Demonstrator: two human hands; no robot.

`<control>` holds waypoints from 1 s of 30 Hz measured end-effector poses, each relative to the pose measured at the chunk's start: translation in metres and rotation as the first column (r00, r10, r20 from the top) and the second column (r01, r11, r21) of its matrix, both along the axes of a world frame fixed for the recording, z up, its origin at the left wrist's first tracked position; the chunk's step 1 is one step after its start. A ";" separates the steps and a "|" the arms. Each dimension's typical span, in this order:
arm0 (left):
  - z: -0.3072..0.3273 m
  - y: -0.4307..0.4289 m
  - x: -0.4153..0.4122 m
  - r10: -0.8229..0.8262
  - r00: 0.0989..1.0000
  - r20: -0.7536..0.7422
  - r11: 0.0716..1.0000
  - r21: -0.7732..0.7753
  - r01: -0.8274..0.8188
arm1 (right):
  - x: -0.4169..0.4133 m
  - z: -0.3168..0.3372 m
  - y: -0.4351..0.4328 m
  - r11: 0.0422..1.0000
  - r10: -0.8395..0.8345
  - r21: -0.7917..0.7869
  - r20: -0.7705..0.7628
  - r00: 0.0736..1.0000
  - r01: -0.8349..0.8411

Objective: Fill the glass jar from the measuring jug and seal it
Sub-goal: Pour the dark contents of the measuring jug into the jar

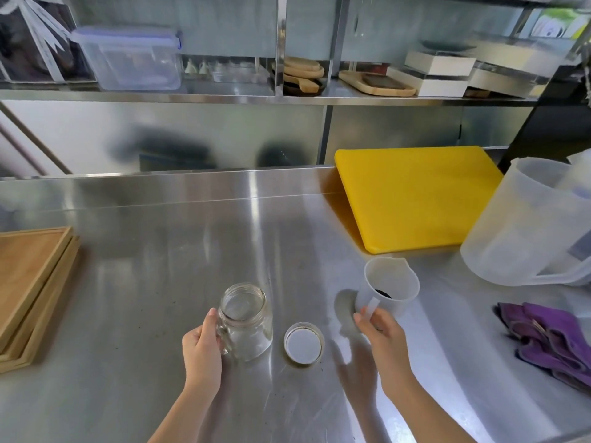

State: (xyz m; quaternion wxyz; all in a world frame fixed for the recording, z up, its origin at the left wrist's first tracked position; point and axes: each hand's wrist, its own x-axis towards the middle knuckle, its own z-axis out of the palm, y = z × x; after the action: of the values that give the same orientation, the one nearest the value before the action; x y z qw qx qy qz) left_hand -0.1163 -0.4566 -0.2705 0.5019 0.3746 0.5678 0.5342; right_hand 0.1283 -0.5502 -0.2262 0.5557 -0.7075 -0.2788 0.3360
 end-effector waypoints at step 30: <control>0.009 -0.002 -0.002 -0.073 0.997 0.005 0.997 -0.016 0.073 | -0.002 0.058 0.046 0.971 0.028 0.214 0.361 0.932 -0.111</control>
State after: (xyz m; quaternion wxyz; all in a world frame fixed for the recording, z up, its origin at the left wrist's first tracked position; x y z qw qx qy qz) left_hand -0.1182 -0.4586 -0.2620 0.5254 0.3897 0.5570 0.5116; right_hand 0.1265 -0.5047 -0.1681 0.5622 -0.6769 -0.4366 0.1876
